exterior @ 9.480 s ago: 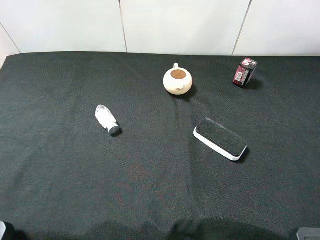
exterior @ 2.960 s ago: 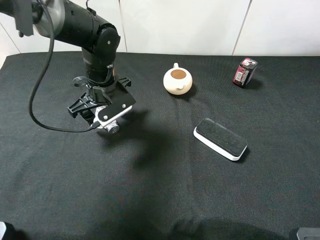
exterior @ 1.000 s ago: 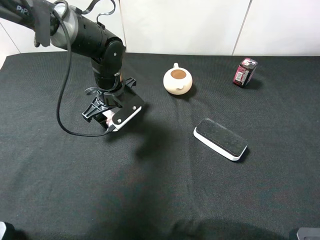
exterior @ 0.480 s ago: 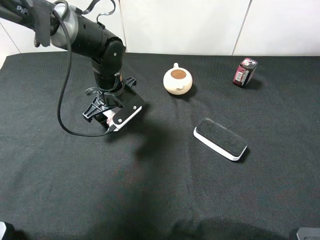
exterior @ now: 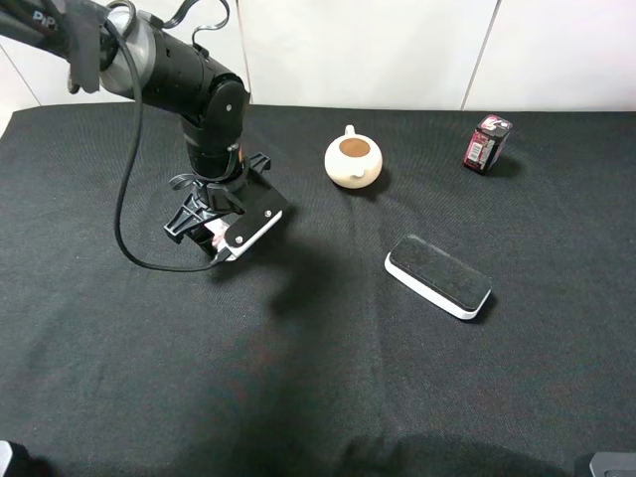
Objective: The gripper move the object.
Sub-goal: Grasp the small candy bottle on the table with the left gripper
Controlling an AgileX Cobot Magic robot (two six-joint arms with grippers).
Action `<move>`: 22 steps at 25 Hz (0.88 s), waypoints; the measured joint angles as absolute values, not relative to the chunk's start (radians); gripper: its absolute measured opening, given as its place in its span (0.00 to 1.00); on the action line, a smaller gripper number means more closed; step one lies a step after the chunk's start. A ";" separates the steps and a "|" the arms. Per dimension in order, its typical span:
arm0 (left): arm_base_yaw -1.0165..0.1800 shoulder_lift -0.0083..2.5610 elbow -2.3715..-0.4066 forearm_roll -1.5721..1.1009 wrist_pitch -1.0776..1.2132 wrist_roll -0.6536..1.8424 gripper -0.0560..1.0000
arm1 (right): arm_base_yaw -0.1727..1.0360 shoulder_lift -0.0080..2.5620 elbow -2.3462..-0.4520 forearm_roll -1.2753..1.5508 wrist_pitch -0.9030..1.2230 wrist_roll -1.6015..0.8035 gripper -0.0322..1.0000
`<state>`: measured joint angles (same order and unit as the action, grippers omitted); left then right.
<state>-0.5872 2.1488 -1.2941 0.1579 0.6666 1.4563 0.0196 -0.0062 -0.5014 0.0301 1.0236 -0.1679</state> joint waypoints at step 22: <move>-0.587 2.149 -1.295 0.141 0.709 1.456 0.83 | 0.020 -0.006 -0.501 0.031 1.024 -0.168 0.70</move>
